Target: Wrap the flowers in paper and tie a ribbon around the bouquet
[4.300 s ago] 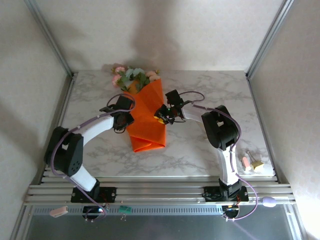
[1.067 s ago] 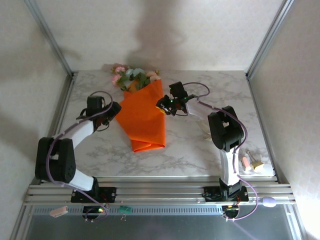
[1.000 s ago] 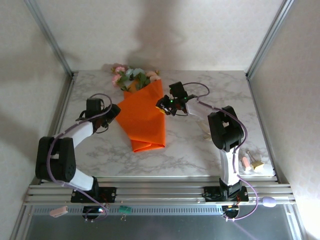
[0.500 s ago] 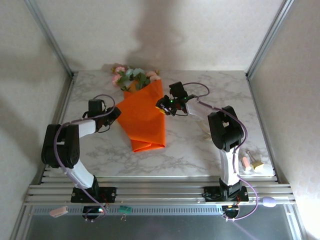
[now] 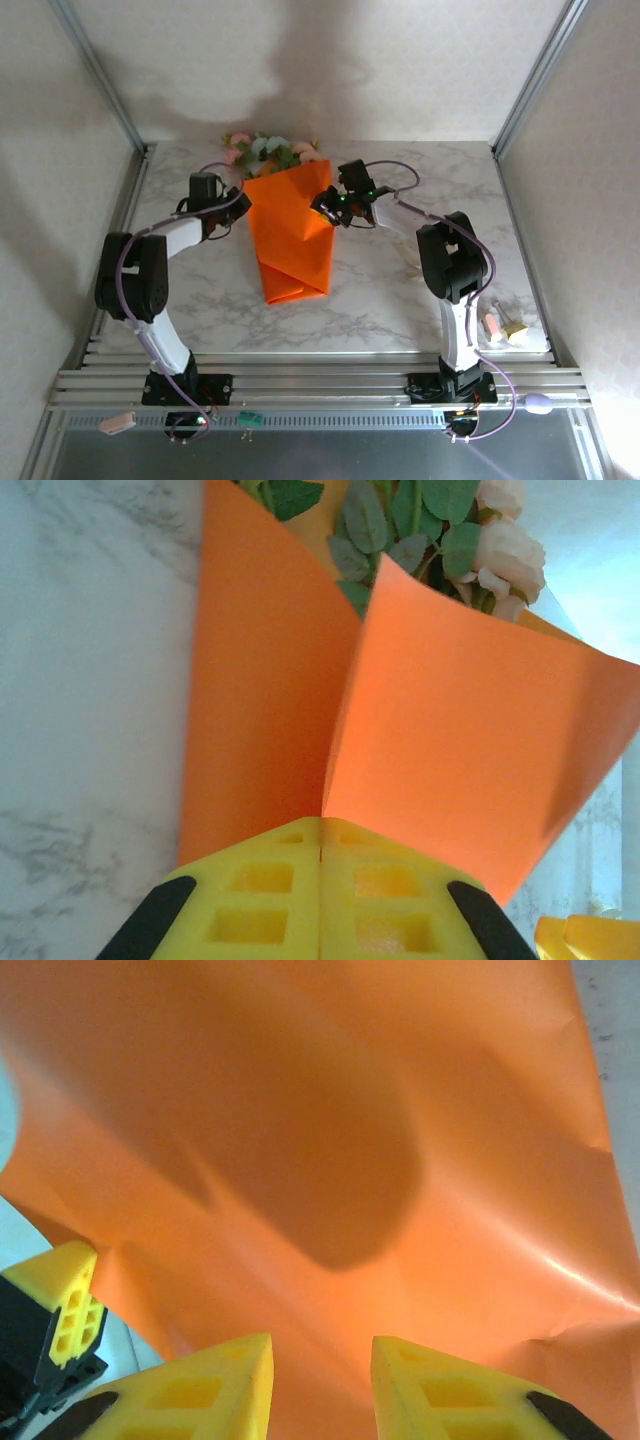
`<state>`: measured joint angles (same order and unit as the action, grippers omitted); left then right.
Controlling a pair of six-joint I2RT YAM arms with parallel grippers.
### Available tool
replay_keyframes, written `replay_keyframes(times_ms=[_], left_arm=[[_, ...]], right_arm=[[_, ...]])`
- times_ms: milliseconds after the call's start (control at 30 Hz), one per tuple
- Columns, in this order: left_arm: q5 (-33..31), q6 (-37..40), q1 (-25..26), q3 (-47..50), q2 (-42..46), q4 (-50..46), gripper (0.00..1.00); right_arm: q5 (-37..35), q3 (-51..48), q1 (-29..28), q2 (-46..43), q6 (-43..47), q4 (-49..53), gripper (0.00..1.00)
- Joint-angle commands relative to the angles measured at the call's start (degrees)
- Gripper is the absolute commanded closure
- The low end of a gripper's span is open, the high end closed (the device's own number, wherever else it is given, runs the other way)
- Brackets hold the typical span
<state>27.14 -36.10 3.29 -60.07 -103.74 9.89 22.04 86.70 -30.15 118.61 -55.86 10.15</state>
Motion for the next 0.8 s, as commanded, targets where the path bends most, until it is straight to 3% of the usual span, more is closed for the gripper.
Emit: replay_keyframes(times_ms=[0, 333, 767], left_arm=[[-2.4, 1.4, 0.1, -2.6, -3.1, -2.9, 0.98], [-4.3, 4.3, 0.8, -11.0, -10.7, -8.3, 0.97], [-6.3, 5.2, 1.9, -12.7, -13.5, -10.5, 0.96]], right_arm=[[-1.5, 1.7, 0.5, -1.1, 1.3, 0.4, 0.67], [-0.8, 4.3, 0.3, 1.8, 0.9, 0.7, 0.68], [-1.7, 1.5, -0.3, 5.3, -0.4, 0.0, 0.68]])
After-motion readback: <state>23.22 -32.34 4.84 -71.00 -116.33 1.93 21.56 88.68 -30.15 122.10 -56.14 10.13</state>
